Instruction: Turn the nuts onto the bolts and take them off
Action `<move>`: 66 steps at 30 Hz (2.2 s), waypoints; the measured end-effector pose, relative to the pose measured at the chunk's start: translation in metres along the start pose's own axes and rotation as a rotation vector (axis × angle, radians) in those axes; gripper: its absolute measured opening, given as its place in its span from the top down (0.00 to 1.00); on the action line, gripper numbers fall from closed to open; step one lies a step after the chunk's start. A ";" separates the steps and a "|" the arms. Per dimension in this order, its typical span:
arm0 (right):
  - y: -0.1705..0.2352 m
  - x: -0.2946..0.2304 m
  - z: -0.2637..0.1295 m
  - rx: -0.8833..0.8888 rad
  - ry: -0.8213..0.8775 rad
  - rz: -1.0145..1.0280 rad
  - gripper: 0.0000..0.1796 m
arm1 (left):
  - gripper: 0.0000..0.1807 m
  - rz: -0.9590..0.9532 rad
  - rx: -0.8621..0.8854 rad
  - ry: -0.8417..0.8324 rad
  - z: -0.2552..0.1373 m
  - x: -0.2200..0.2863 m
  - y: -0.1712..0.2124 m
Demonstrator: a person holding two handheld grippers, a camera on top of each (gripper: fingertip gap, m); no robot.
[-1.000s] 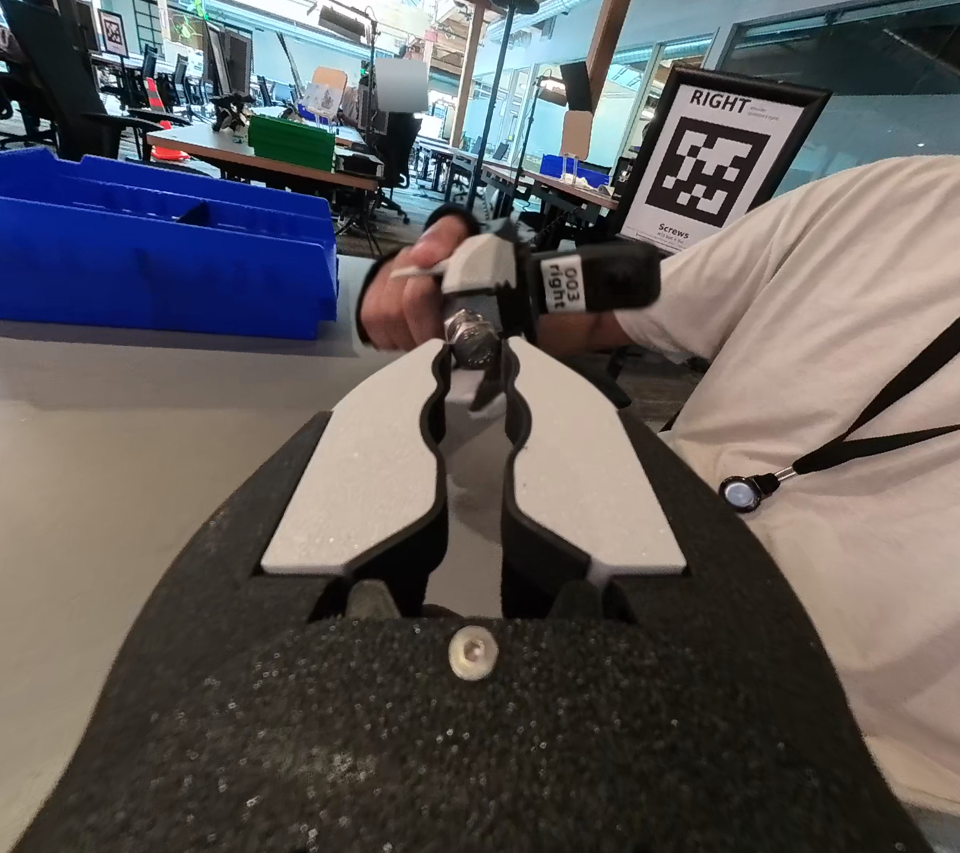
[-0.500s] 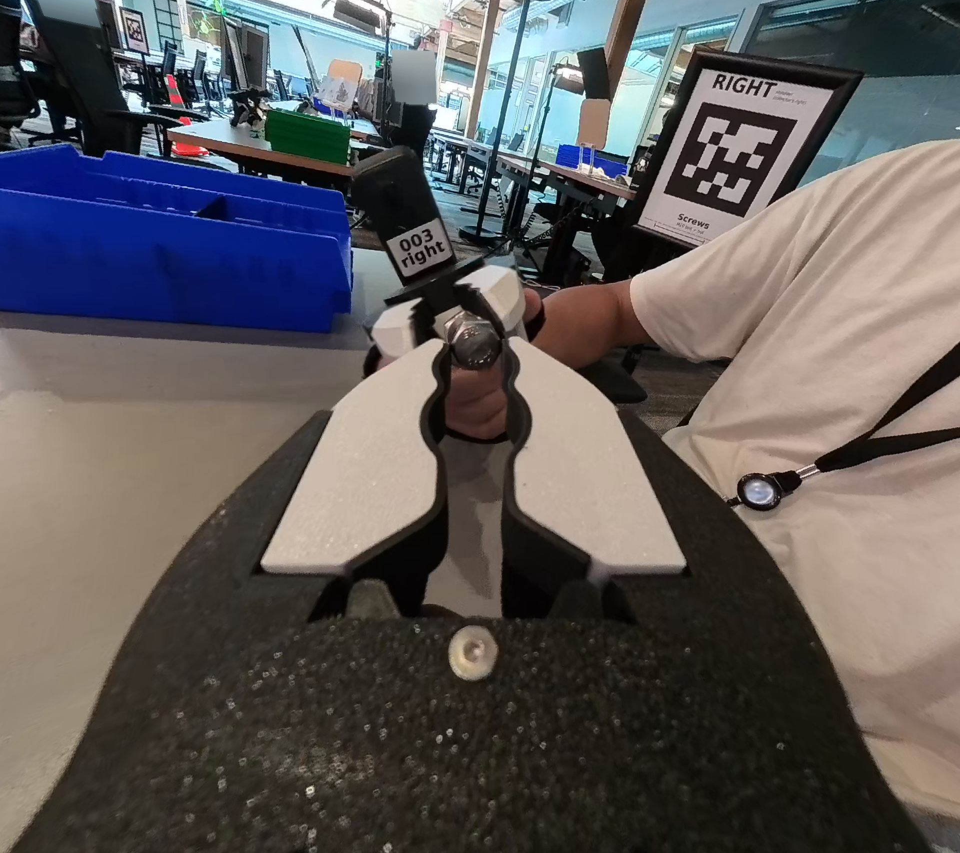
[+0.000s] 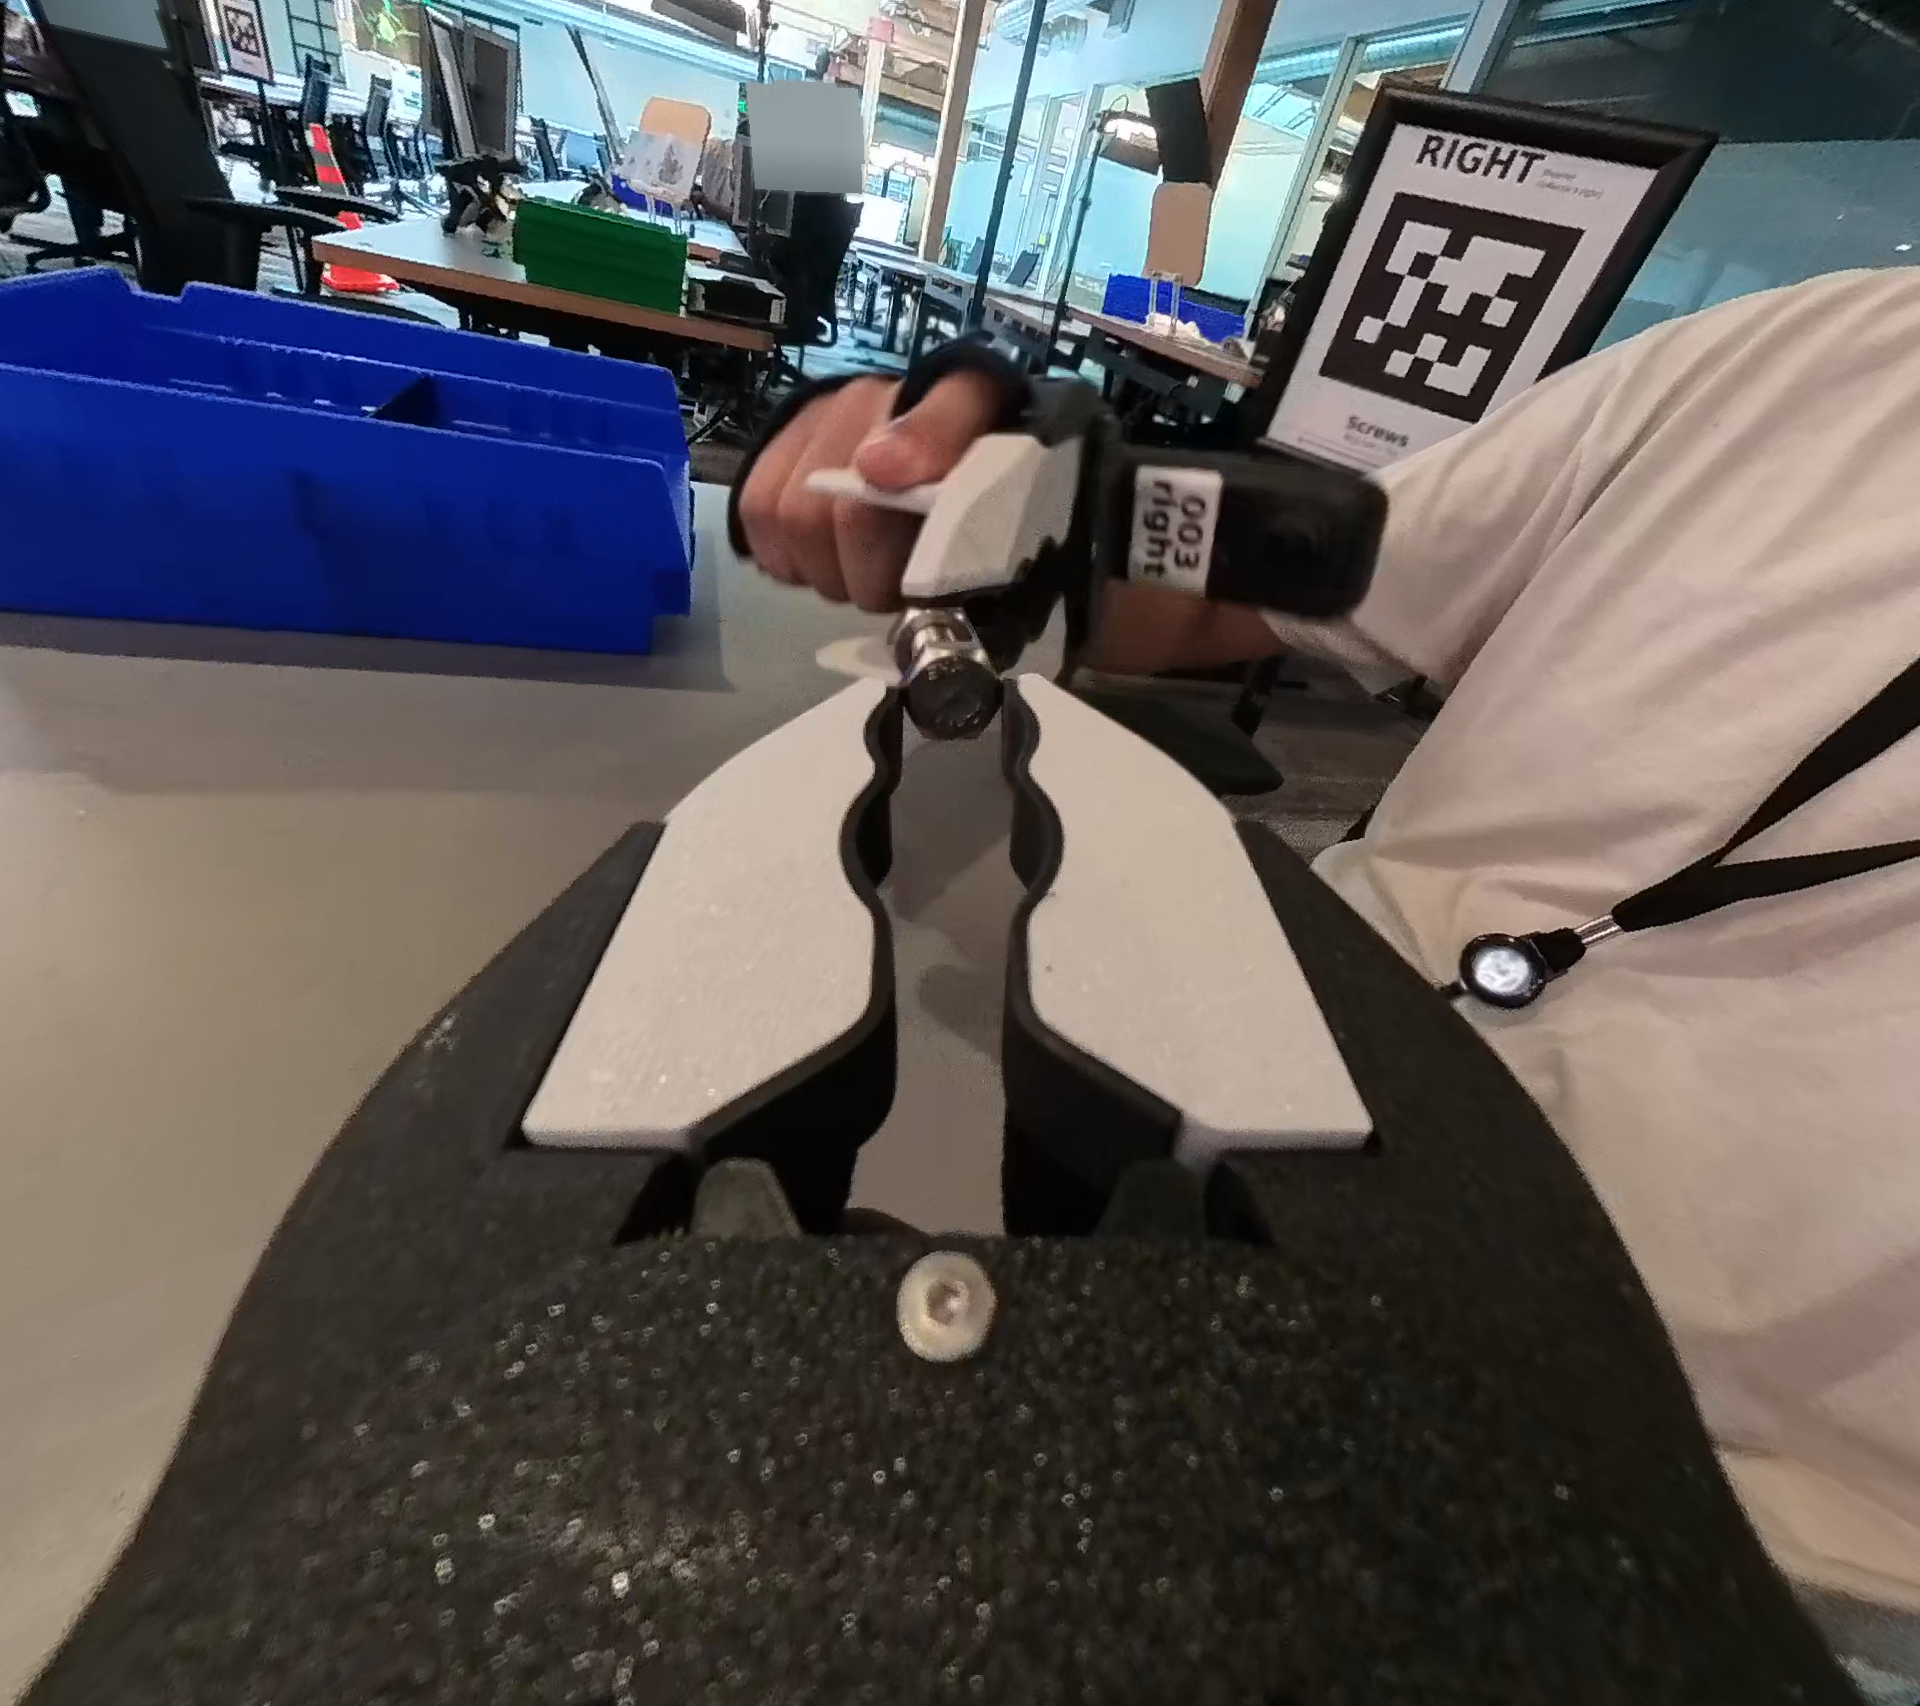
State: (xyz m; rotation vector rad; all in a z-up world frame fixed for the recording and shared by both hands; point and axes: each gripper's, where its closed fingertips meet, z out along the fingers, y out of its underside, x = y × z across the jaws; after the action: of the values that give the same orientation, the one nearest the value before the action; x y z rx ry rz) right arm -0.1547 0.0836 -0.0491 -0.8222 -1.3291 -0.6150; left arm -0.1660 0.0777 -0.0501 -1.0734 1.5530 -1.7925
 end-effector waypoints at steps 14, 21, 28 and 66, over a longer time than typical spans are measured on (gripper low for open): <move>-0.011 -0.010 0.000 0.266 -0.260 1.608 0.71 | 0.90 0.009 0.038 0.023 -0.001 0.005 -0.007; -0.006 0.004 -0.001 0.513 -0.365 2.085 0.90 | 0.90 0.012 0.025 -0.005 -0.002 0.000 -0.005; -0.007 0.000 -0.002 0.211 -0.114 1.019 0.90 | 0.90 -0.001 0.022 0.025 -0.001 0.004 -0.004; 0.000 0.001 0.005 -0.043 -0.020 0.061 0.90 | 0.91 -0.012 0.020 0.005 -0.005 0.000 -0.004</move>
State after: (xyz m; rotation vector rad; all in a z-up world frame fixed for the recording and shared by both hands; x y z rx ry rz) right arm -0.1578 0.0878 -0.0483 -0.9027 -1.3084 -0.5899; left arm -0.1695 0.0815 -0.0462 -1.0719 1.5311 -1.8170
